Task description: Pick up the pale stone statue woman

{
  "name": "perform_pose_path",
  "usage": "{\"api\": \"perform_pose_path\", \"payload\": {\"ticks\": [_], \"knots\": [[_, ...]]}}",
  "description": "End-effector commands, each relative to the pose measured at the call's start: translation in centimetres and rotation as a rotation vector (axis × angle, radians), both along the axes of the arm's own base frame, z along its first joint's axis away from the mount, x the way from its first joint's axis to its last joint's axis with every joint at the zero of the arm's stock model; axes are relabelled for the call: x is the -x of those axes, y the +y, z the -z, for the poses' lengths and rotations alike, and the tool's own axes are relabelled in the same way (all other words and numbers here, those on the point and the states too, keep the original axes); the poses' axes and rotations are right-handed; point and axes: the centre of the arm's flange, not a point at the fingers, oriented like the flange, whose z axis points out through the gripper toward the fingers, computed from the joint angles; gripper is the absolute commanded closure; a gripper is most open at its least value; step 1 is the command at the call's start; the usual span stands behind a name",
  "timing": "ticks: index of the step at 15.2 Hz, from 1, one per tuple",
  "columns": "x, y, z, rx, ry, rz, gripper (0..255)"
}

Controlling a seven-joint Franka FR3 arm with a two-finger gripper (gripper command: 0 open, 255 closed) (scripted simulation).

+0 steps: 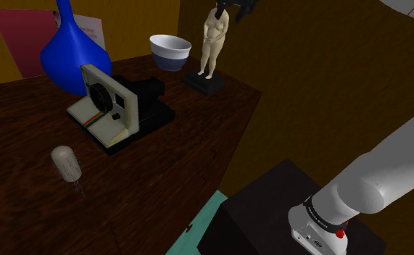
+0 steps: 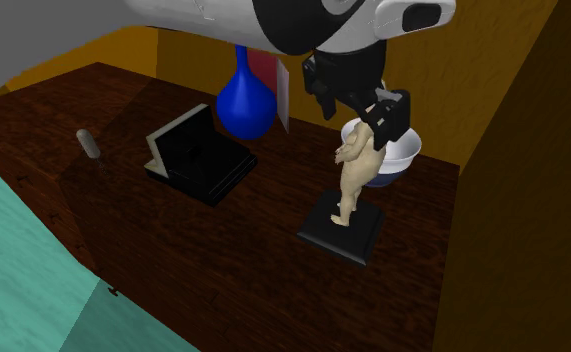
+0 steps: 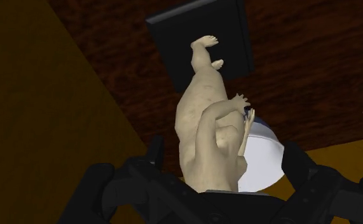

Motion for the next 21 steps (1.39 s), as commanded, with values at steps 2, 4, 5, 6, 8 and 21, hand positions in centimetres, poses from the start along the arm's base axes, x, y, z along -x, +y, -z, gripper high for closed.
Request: {"api": "perform_pose_path", "payload": {"ticks": [2, 4, 5, 6, 8, 21], "knots": [[-0.1, 0.0, 1.4, 0.000, -0.002, 0.000, 0], [-0.1, 0.0, 2.5, 0.000, -0.002, 0.000, 0], [-0.1, 0.0, 3.3, 0.000, -0.002, 0.000, 0], [-0.1, 0.0, 3.3, 0.000, -0.002, 0.000, 0], [0.0, 0.0, 3.3, 0.000, -0.002, 0.000, 255], [-0.1, 0.0, 1.2, 0.000, -0.002, 0.000, 255]]}}
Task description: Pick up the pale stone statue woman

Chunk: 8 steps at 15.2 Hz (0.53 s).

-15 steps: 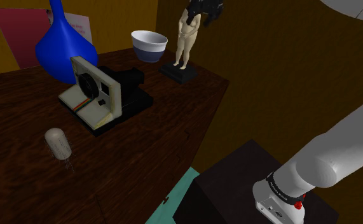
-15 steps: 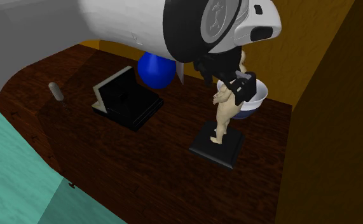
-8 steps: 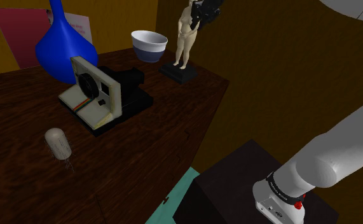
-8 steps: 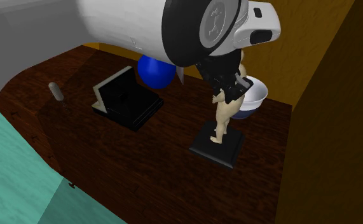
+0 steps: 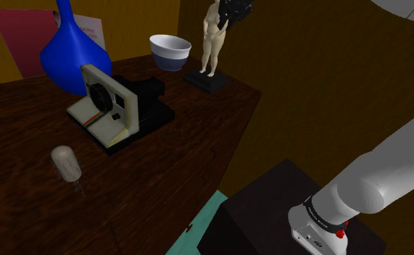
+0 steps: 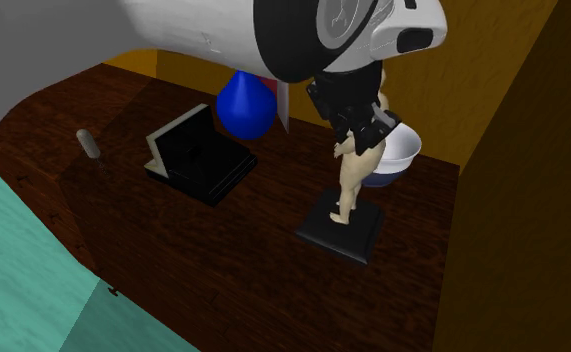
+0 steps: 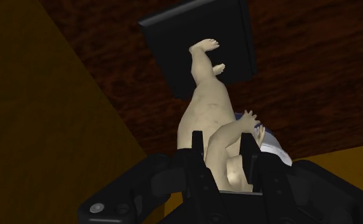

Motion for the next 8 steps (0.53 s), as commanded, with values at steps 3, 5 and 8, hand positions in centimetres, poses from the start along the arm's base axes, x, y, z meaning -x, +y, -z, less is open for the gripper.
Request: {"api": "perform_pose_path", "payload": {"ticks": [3, 5, 8], "knots": [[0.0, -0.1, -2.2, 0.000, -0.002, 0.000, 255], [0.0, -0.1, -3.3, 0.000, -0.002, 0.000, 255], [0.0, -0.1, -4.9, 0.000, -0.002, 0.000, 255]]}}
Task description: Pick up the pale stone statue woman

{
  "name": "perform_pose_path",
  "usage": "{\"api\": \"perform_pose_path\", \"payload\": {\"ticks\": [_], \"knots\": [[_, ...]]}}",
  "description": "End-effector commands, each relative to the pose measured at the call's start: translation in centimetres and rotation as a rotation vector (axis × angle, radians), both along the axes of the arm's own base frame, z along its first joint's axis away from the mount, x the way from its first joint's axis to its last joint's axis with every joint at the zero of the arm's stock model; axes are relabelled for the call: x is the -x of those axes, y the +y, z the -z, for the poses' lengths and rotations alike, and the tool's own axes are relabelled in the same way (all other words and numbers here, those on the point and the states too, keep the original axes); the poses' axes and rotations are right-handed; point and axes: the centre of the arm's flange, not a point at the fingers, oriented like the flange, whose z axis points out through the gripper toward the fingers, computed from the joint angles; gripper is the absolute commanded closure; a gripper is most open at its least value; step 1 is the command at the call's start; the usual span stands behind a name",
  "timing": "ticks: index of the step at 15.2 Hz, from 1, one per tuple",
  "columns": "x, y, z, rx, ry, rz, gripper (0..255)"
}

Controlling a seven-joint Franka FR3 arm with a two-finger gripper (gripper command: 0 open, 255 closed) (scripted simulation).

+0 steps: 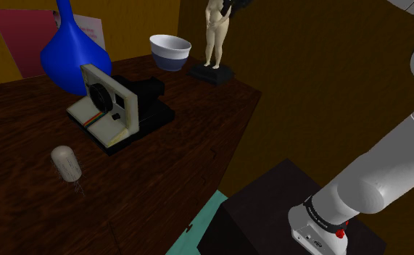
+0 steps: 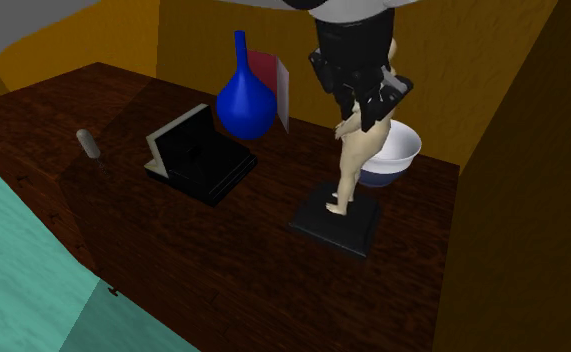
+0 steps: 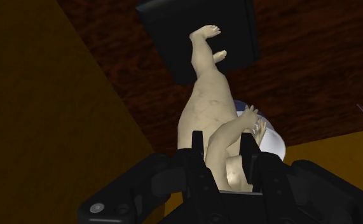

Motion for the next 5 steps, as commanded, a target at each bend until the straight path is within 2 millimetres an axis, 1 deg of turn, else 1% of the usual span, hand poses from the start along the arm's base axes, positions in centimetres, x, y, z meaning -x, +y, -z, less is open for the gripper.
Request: {"api": "perform_pose_path", "payload": {"ticks": [1, 3, 5], "knots": [[0.1, 0.0, -1.1, 0.000, -0.003, 0.000, 255], [0.1, 0.0, -2.2, 0.000, -0.003, 0.000, 255], [0.1, 0.0, -2.3, 0.000, -0.003, 0.000, 255]]}}
